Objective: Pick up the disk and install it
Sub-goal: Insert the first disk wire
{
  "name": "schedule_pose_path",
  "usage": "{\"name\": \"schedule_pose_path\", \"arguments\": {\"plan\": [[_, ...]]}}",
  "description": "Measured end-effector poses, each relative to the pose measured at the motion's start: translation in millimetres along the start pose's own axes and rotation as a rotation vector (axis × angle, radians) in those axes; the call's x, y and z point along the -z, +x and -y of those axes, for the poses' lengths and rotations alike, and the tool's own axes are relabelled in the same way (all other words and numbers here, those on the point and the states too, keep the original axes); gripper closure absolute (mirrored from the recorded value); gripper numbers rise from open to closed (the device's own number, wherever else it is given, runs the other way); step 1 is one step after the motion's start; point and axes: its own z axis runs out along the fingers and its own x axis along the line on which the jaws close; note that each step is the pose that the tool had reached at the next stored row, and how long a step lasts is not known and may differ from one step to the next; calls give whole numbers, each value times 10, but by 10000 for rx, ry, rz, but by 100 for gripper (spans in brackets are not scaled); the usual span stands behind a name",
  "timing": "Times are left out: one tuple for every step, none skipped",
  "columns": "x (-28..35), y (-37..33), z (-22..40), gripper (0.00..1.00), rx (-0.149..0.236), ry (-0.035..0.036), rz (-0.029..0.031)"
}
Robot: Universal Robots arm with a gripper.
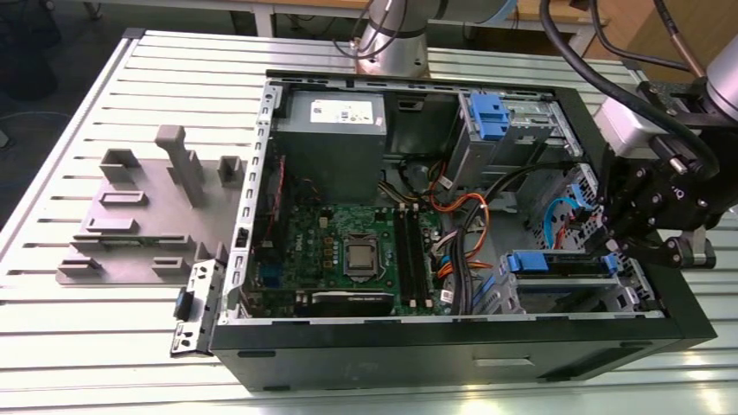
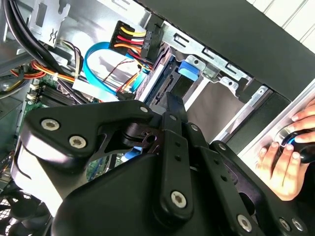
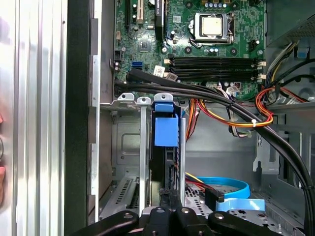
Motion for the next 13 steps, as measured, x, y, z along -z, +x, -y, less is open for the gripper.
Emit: {"name": "schedule_pose_path", "arguments": {"plan": [[0,0,1,89,-1,0,0],[0,0,1,89,-1,0,0],[1,0,2,89,-1,0,-1],[0,0,2,89,0,1,1],[1,0,2,89,0,0,2],[3,-1,2,89,0,0,1],[7,-2,2,89,0,0,0],[8,-2,2,89,0,1,0],[9,-2,2,89,0,0,1],[9,-2,2,89,0,0,0],[10,-2,2,89,0,0,0],[10,-2,2,89,0,0,0],[10,-2,4,89,0,0,-1]]}}
